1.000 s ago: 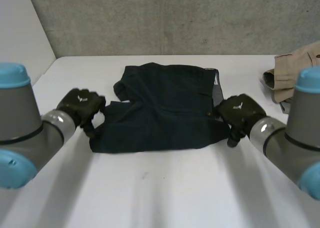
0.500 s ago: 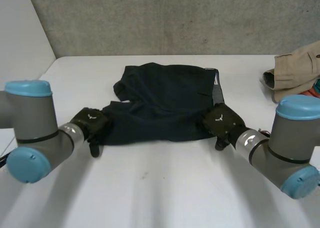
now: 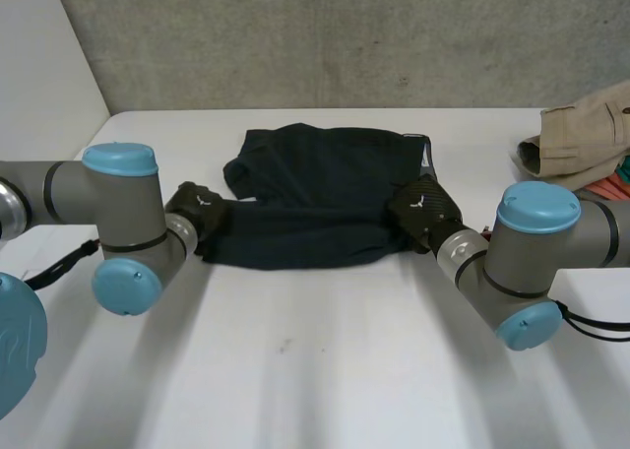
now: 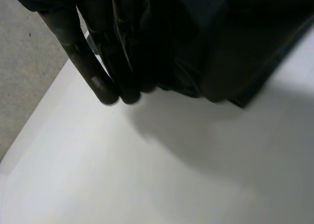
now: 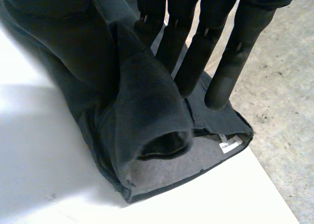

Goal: Fold the laundry.

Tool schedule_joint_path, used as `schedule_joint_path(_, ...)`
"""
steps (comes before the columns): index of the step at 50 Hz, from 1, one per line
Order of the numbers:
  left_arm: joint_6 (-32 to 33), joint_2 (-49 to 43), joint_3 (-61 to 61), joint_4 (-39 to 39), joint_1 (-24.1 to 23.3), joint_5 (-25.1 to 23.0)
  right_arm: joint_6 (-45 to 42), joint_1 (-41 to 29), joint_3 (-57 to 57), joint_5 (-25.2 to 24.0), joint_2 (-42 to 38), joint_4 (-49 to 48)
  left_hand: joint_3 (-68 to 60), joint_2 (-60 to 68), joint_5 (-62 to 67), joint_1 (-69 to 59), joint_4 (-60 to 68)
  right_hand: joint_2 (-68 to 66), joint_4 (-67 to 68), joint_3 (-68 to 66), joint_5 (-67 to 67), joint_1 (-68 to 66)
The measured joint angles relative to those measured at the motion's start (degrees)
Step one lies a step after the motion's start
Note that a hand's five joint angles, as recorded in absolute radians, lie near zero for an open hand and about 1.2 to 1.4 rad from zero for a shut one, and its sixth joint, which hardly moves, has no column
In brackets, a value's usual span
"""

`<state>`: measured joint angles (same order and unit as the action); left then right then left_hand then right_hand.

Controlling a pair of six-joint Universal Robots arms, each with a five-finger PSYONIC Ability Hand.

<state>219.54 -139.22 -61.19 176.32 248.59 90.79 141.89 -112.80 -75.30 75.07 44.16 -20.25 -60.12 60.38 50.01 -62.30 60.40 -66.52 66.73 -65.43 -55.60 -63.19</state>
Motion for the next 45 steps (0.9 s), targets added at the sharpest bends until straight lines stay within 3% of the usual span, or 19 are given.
schedule_joint_path(6,-0.18,1.12,0.27,0.06,-0.53,-0.29,2.34,-0.05,0.04,0.92,1.7,1.6,-7.75,8.0,6.34,-4.24,7.95,-0.36,1.49,-0.6,-1.03,-0.5)
schedule_joint_path(12,-0.1,8.14,-4.51,-2.26,-0.91,0.64,5.98,0.7,-1.27,1.07,7.24,11.98,-7.81,8.03,6.34,-4.24,8.01,-0.36,1.49,-0.6,-1.03,-0.5)
schedule_joint_path(13,0.07,10.45,-6.55,-3.6,-0.86,0.97,5.76,1.35,-1.61,0.98,9.68,19.45,-7.81,8.03,6.34,-4.24,8.01,-0.36,1.49,-0.6,-1.08,-0.5)
schedule_joint_path(22,4.06,24.36,-21.61,-19.53,-1.08,1.35,-7.71,4.62,-3.11,0.59,17.21,56.2,-7.89,8.13,7.72,-4.24,8.03,-0.36,1.51,-2.33,-2.01,-0.5)
schedule_joint_path(26,6.42,28.26,-26.41,-25.93,-1.89,0.32,-13.7,6.05,-4.03,-0.13,19.16,66.27,-7.89,8.13,7.72,-4.24,8.04,-0.36,1.51,-2.67,-2.25,-0.49)
schedule_joint_path(34,7.34,28.07,-25.36,-27.52,-3.49,0.01,-14.24,6.27,-4.49,-0.85,19.55,66.3,-7.89,8.13,7.72,-4.24,8.04,-0.36,1.51,-2.67,-2.5,-0.5)
schedule_joint_path(39,3.5,24.28,-18.6,-25.89,-3.93,0.28,-10.01,5.72,-4.53,-0.65,18.82,60.29,-6.07,6.11,6.08,-2.99,6.02,-0.36,1.51,-2.67,-2.63,-0.5)
schedule_joint_path(41,-0.26,23.19,-16.15,-25.53,-4.01,0.06,-6.94,5.58,-4.73,-0.54,18.74,57.01,15.46,-15.89,-15.33,21.39,-15.92,-0.36,1.52,-2.68,-2.63,-0.5)
schedule_joint_path(42,-1.56,23.04,-15.61,-25.45,-4.05,-0.05,-5.45,5.54,-4.86,-0.48,18.76,55.56,15.46,-15.89,-15.33,21.39,-15.92,-0.36,1.51,-2.67,-2.63,-0.5)
schedule_joint_path(44,-6.63,23.22,-14.45,-25.29,-4.27,-0.63,-0.75,5.39,-5.4,-0.28,18.95,51.36,34.48,-34.88,-34.34,39.85,-34.89,-0.36,1.51,-2.67,-2.67,-0.5)
schedule_joint_path(45,-8.38,23.53,-14.38,-25.27,-4.4,-0.89,1.04,5.32,-5.67,-0.15,19.09,49.89,36.83,-37.15,-37.19,40.62,-37.74,-0.36,1.52,-2.68,-2.69,-0.5)
